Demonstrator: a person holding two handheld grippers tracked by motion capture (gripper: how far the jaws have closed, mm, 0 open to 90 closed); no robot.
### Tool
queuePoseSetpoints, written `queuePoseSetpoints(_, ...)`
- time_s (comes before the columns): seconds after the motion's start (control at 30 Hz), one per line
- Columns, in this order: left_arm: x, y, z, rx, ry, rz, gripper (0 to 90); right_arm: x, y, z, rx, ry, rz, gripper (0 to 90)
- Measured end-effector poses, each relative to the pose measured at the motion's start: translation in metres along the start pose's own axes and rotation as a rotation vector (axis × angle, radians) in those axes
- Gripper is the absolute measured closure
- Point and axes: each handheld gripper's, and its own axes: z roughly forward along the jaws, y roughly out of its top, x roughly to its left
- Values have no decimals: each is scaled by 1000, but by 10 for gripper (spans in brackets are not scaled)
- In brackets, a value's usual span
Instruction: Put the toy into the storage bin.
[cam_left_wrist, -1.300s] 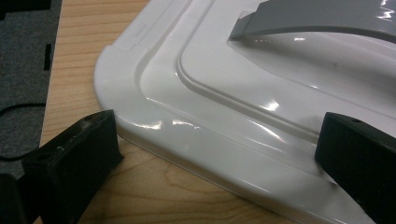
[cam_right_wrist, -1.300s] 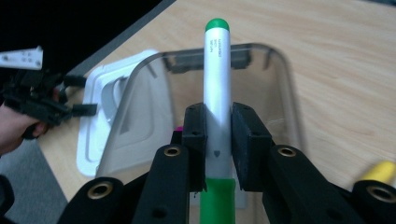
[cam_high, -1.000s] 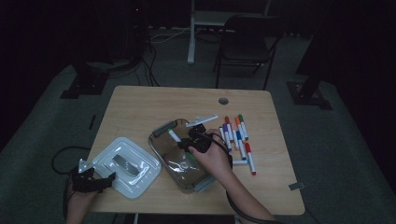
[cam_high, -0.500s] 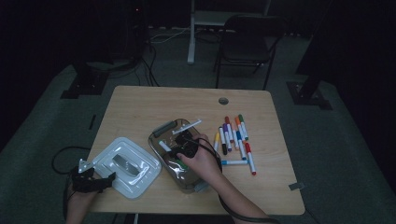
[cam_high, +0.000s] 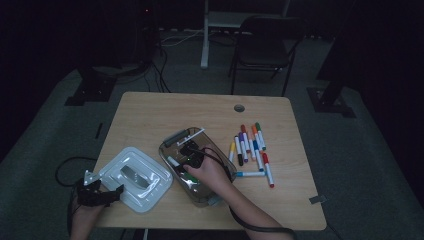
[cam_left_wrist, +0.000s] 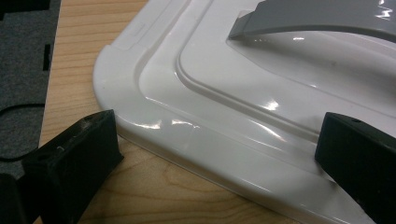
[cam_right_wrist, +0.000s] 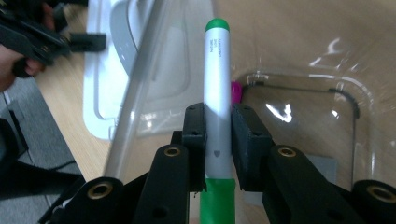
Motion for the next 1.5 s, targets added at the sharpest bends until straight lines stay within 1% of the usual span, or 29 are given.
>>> queuePoseSetpoints(0.07, 0, 0, 0, -2, 0, -2, 5, -1, 1, 5, 28, 2, -2, 764)
queuePoseSetpoints(0.1, 0, 0, 0, -2, 0, -2, 5, -1, 1, 5, 28, 2, -2, 764)
queuePoseSetpoints(0.17, 0, 0, 0, -2, 0, -2, 5, -4, 2, 10, 59, 12, 7, 764)
queuePoseSetpoints(0.2, 0, 0, 0, -1, 0, 0, 5, -5, 2, 11, 62, 14, 8, 764)
queuePoseSetpoints(0.33, 0, 0, 0, 0, 0, 0, 5, -5, 3, 18, 95, 6, 5, 764)
queuePoseSetpoints(0.4, 0, 0, 0, 0, 0, -1, 5, -6, 3, 22, 122, 16, 9, 764)
queuePoseSetpoints(0.6, 0, 0, 0, 0, 2, -4, 5, -8, 0, 36, 194, 20, 10, 764)
queuePoseSetpoints(0.63, 0, 0, 0, 1, 3, -4, 5, -8, 0, 38, 217, 18, 9, 764)
queuePoseSetpoints(0.7, 0, 0, 0, 1, 3, -4, 5, -8, 0, 41, 233, 8, 6, 763)
queuePoseSetpoints(0.77, 0, 0, 0, 1, 3, -4, 5, -6, 0, 43, 262, 0, 1, 762)
queuePoseSetpoints(0.8, 0, 0, 0, 1, 3, -4, 5, -6, 0, 45, 265, -1, 0, 762)
queuePoseSetpoints(0.87, 0, 0, 0, 1, 3, -4, 5, -6, -1, 48, 292, -16, -14, 756)
queuePoseSetpoints(0.93, 0, 0, 0, 1, 3, -4, 5, -7, -1, 49, 301, -24, -12, 719)
queuePoseSetpoints(0.97, 0, 0, 0, 1, 3, -4, 5, -7, -2, 49, 304, -18, -17, 704)
queuePoseSetpoints(1.03, 0, 0, 0, 1, 3, -4, 5, -7, -1, 47, 282, -31, -25, 687)
queuePoseSetpoints(1.07, 0, 0, 0, 0, 2, -5, 5, -7, -1, 46, 273, -24, -23, 666)
queuePoseSetpoints(1.13, 0, 0, 0, 0, 2, -5, 5, -7, -1, 42, 241, -38, -33, 632)
queuePoseSetpoints(1.17, 0, 0, 0, 0, 2, -5, 5, -8, 0, 39, 228, -39, -36, 600)
queuePoseSetpoints(1.2, 0, 0, 0, 0, 2, -5, 5, -9, 0, 36, 213, -34, -34, 590)
queuePoseSetpoints(1.27, 0, 0, 0, 0, 2, -5, 5, -10, 1, 30, 187, -47, -44, 545)
queuePoseSetpoints(1.4, 0, 0, 0, 0, 3, -3, 5, -13, 2, 14, 130, -57, -66, 511)
queuePoseSetpoints(1.5, 0, 0, 0, 0, 2, -3, 5, -15, 3, 0, 79, -50, -68, 482)
